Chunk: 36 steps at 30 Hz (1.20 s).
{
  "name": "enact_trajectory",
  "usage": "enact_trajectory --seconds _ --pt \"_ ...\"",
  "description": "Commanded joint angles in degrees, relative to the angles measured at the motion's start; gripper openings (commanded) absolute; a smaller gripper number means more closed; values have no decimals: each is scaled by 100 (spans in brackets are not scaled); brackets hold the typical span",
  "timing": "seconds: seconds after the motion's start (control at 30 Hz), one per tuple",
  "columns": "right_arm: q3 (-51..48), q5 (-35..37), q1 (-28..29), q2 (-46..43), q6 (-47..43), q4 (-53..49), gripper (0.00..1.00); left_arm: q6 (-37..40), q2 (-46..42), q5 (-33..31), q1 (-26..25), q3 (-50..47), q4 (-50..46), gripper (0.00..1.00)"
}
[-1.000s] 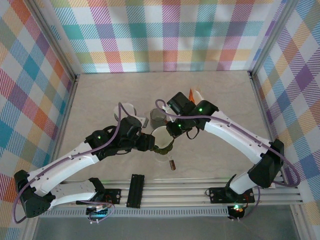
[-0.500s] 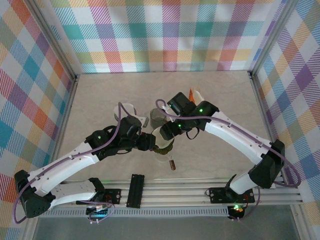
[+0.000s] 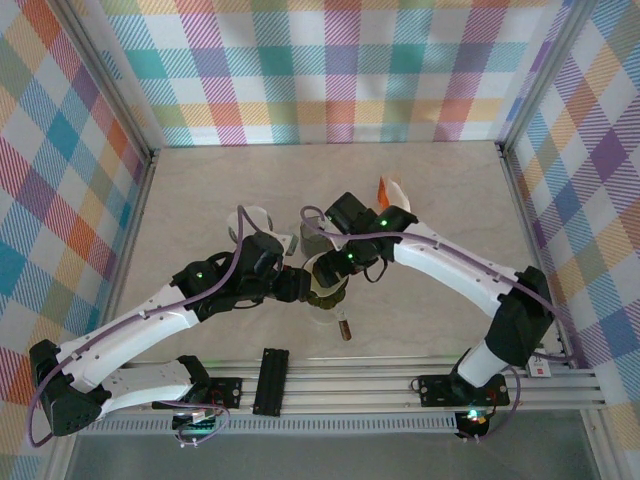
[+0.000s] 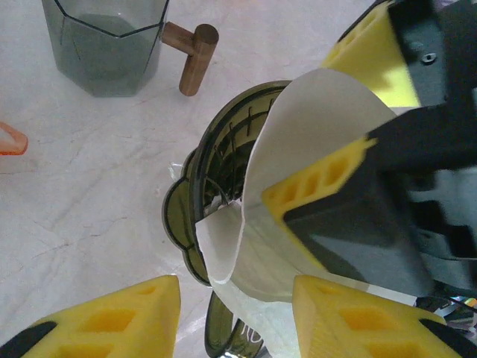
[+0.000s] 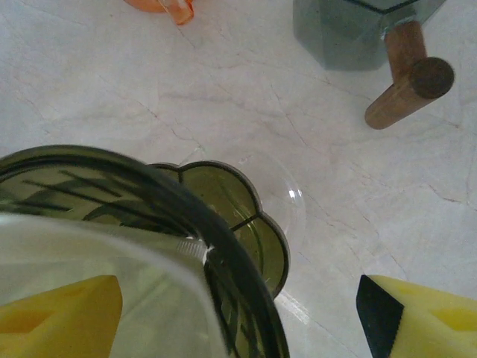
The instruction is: Place the coffee filter in the dripper
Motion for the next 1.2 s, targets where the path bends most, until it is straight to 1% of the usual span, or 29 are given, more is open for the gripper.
enact_trajectory --seconds 0.0,0.37,0.43,0.5,0.63,0.83,0.9,0.97,1.0,1.17 --pt "-126 -116 -8 38 61 127 84 -26 -87 89 60 -110 113 45" --pt "-402 7 40 232 134 347 83 -70 -147 40 66 -121 85 46" --pt "-413 33 50 271 150 370 83 -138 -287 10 75 -178 175 48" --pt "-422 81 64 297 160 375 83 -203 -437 -33 81 -241 292 54" --pt "-457 200 97 328 155 376 83 -262 -578 -87 149 -379 447 61" --pt "-492 229 109 325 196 372 83 -375 -524 43 316 -580 846 65" --pt "-484 237 110 319 197 367 83 -361 -444 25 354 -545 828 64" --pt "-475 230 115 320 211 359 83 -353 -374 -22 397 -525 718 57" --pt "-466 227 110 320 220 361 83 -353 -354 -34 432 -540 683 56" --pt "-466 186 118 310 250 384 83 -403 -414 182 546 -698 885 57"
